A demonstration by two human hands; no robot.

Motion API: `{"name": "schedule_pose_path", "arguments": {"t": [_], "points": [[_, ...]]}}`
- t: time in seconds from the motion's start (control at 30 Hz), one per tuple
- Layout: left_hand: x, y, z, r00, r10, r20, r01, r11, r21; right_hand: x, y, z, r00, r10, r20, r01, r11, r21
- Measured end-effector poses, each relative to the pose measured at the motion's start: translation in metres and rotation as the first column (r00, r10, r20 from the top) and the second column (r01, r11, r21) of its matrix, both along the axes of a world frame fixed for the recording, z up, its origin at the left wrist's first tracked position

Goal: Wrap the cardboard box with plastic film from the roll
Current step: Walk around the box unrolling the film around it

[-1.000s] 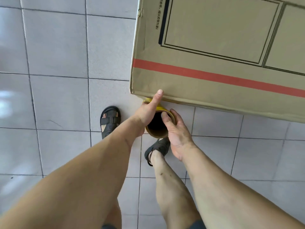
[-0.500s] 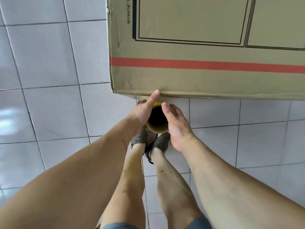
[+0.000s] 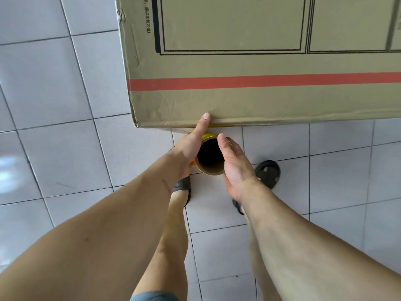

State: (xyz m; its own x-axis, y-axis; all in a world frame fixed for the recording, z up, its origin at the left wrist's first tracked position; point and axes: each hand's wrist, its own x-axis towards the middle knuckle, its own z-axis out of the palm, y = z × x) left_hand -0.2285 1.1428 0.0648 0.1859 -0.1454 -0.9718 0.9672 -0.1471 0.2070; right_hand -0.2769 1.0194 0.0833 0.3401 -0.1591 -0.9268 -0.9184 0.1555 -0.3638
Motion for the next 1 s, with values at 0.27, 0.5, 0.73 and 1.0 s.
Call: {"name": "schedule_pose_path", "arguments": {"t": [0.27,0.5,0.73,1.0], "points": [[-0.017,-0.032,0.001,1.000,0.010,0.002,-0.010,1.000,0.026,0.005,-0.039,0.001,0.996,0.084,0.005,-0.083,0.996,-0.017],[-0.016,-0.061,0.005,0.996,0.084,-0.036,-0.084,0.996,0.004,0.005,-0.067,-0.005,0.999,0.023,0.031,-0.024,0.999,0.027],[-0.014,-0.087,0.005,0.997,0.018,0.080,-0.033,0.982,0.187,0.011,-0.091,-0.003,0.988,0.144,0.049,-0.141,0.988,-0.069],[-0.006,-0.106,0.008,0.997,0.048,-0.064,-0.049,0.999,-0.017,0.017,-0.113,0.001,0.999,0.045,0.024,-0.045,0.999,0.008]]}}
